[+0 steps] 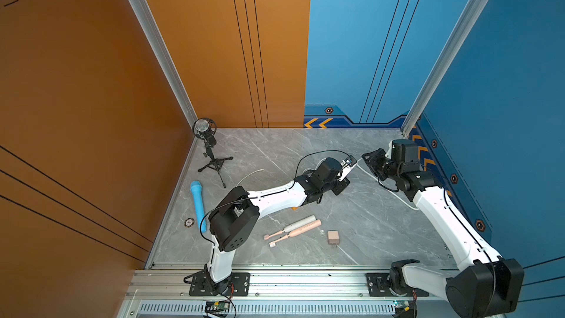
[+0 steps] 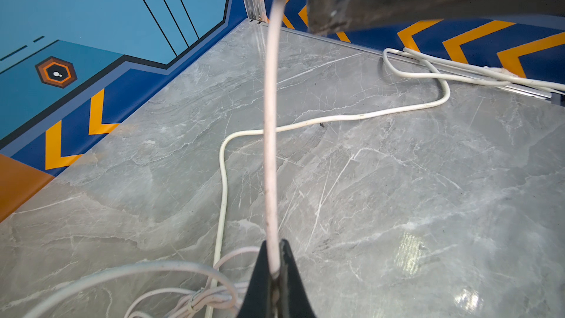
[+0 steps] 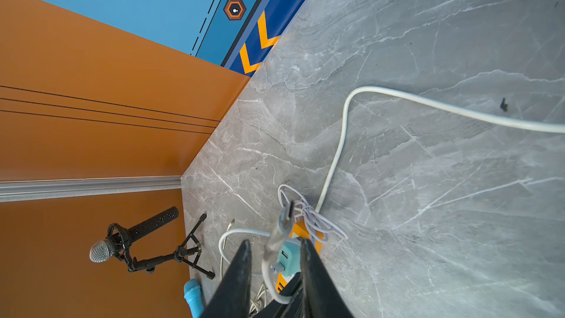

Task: Charge the electric toothbrush
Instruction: Pick up the charging cable from the center of the board.

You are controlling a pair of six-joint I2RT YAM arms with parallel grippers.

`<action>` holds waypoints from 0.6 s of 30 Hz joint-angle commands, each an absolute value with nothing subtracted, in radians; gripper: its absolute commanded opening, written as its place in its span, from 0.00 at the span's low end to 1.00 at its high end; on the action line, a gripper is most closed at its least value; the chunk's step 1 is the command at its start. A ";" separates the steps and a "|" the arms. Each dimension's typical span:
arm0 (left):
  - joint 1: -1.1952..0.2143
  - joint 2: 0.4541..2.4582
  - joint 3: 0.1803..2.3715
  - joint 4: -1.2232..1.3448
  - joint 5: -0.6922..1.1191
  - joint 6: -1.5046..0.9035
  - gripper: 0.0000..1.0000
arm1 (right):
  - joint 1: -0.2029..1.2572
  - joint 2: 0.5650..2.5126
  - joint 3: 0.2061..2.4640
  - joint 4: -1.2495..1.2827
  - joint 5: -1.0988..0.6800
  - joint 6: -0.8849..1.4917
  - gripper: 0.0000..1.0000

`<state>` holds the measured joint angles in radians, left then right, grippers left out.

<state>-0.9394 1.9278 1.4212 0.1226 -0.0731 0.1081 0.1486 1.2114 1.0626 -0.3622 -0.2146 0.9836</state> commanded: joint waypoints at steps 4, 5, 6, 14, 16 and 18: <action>-0.953 1.895 1.462 0.129 -0.091 0.104 0.00 | 0.171 1.232 1.048 -0.298 -0.189 1.017 0.23; -0.953 1.897 1.464 0.129 -0.093 0.102 0.00 | 0.173 1.234 1.048 -0.294 -0.183 1.020 0.23; -0.954 1.898 1.465 0.127 -0.094 0.101 0.00 | 0.173 1.238 1.046 -0.291 -0.178 1.020 0.23; -0.957 1.893 1.462 0.128 -0.087 0.101 0.00 | 0.175 1.269 1.054 -0.281 -0.139 0.999 0.08; -0.959 1.896 1.462 0.128 -0.090 0.100 0.00 | 0.176 1.269 1.056 -0.279 -0.125 0.986 0.01; -0.959 1.898 1.462 0.128 -0.092 0.099 0.00 | 0.177 1.268 1.059 -0.275 -0.114 0.968 0.00</action>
